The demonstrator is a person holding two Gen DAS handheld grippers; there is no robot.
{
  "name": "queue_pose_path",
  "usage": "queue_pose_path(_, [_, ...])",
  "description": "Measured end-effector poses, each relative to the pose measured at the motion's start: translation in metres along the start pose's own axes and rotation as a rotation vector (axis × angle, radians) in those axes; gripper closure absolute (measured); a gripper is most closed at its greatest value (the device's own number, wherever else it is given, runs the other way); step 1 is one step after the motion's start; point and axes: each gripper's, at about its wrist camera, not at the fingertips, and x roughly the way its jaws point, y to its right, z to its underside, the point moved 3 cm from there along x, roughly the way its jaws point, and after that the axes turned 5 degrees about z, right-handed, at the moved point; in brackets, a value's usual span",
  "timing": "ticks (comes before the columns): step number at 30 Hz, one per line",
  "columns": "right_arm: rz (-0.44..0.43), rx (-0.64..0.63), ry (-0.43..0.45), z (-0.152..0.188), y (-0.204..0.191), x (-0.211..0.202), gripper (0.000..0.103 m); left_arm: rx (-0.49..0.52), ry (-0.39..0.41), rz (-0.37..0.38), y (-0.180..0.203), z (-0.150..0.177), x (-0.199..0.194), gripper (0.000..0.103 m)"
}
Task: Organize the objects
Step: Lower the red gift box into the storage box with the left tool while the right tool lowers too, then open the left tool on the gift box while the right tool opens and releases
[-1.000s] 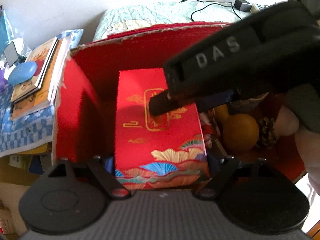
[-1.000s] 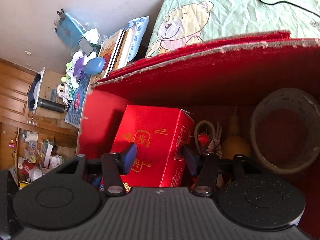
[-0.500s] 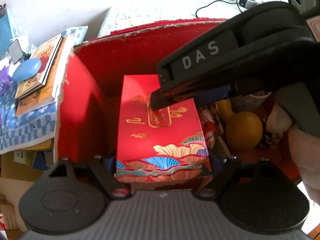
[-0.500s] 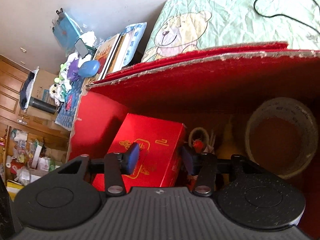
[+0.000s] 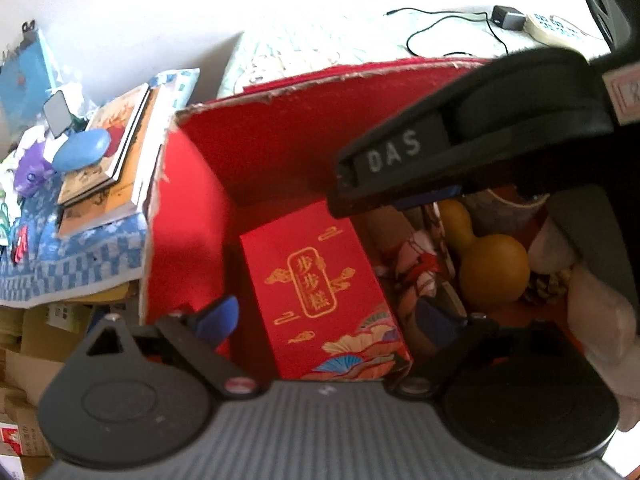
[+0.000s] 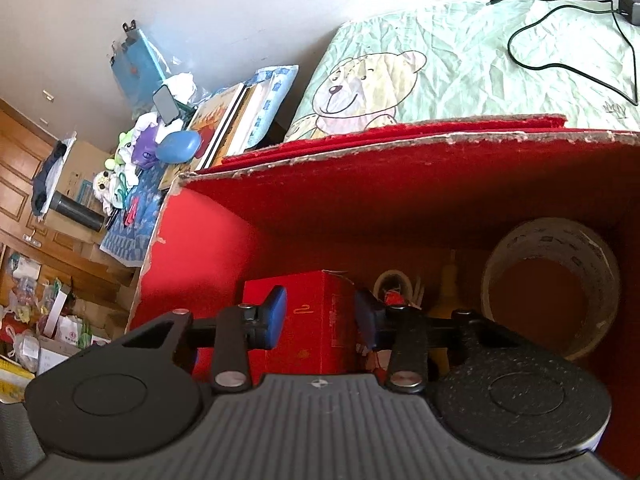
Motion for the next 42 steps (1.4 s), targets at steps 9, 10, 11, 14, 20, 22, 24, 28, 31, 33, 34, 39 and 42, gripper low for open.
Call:
queue_pose_path(9, [0.042,-0.017,0.055,0.004,-0.004,-0.006,0.061,-0.026,-0.014,0.004,-0.007,-0.007,0.008,0.009])
queue_pose_path(10, [0.049,-0.021,0.06,0.004,-0.005,-0.007,0.061,-0.026,-0.012,0.004,-0.007,-0.006,0.007,0.009])
queue_pose_path(11, [0.056,-0.028,0.064,0.004,-0.006,-0.007,0.061,-0.026,-0.01,0.004,-0.007,-0.004,0.007,0.009])
queue_pose_path(14, [0.08,-0.044,0.084,0.006,-0.008,-0.009,0.061,-0.025,-0.001,0.002,-0.008,-0.004,0.007,0.009])
queue_pose_path(20, [0.164,-0.009,0.186,0.012,0.002,-0.027,0.061,-0.026,0.034,-0.017,-0.009,-0.003,0.0,0.01])
queue_pose_path(22, [0.205,-0.02,0.214,0.02,0.004,-0.035,0.061,-0.031,0.044,-0.018,-0.01,-0.002,-0.004,0.01])
queue_pose_path(24, [0.23,-0.014,0.248,0.028,0.005,-0.045,0.061,-0.037,0.052,-0.015,-0.011,-0.001,-0.007,0.01])
queue_pose_path(28, [0.279,0.017,0.299,0.041,0.008,-0.069,0.06,-0.035,0.075,-0.016,-0.009,0.001,-0.015,0.01])
queue_pose_path(31, [0.307,0.019,0.329,0.05,0.007,-0.086,0.054,-0.03,0.089,-0.018,-0.006,0.004,-0.021,0.01])
queue_pose_path(33, [0.319,0.033,0.348,0.056,0.007,-0.097,0.052,-0.028,0.099,-0.01,-0.004,0.006,-0.027,0.01])
queue_pose_path(34, [0.327,0.041,0.354,0.059,0.007,-0.101,0.052,-0.027,0.104,-0.006,-0.003,0.006,-0.03,0.01])
queue_pose_path(39, [0.342,0.063,0.384,0.075,0.001,-0.124,0.048,-0.02,0.133,0.018,0.004,0.013,-0.047,0.01])
queue_pose_path(42, [0.379,0.039,0.397,0.085,-0.007,-0.133,0.045,-0.02,0.143,0.029,0.007,0.018,-0.057,0.009])
